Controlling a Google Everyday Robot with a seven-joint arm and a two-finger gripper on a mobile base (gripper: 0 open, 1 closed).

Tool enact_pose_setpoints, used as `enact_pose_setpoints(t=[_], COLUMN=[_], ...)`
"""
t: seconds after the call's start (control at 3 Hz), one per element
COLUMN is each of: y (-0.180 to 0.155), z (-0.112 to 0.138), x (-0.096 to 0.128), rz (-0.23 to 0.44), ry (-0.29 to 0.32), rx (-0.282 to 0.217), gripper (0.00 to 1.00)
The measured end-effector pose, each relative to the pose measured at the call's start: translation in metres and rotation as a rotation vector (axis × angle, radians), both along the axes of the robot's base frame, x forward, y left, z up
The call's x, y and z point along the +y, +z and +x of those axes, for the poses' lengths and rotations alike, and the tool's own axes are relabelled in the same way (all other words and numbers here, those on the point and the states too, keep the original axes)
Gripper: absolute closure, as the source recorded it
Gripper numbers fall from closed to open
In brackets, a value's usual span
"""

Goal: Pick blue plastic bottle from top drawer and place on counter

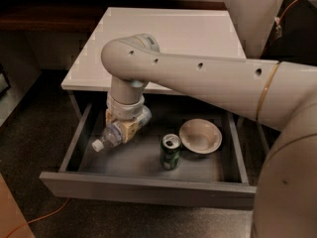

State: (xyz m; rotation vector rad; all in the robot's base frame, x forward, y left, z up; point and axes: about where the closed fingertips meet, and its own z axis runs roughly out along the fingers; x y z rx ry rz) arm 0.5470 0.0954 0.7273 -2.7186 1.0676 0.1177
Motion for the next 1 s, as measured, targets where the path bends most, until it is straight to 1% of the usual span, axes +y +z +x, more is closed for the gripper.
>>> enact_pose_setpoints(t=[0.33, 0.67, 1.0], y=[0.037, 0.073, 0.125], z=[-0.020, -0.036, -0.045], x=[0.004, 0.009, 0.010], rz=[0.073, 0.094, 0.077], ry=[-0.046, -0.099, -0.159], rx=[0.050, 0.073, 0.063], gripper=[1.00, 1.00, 1.00])
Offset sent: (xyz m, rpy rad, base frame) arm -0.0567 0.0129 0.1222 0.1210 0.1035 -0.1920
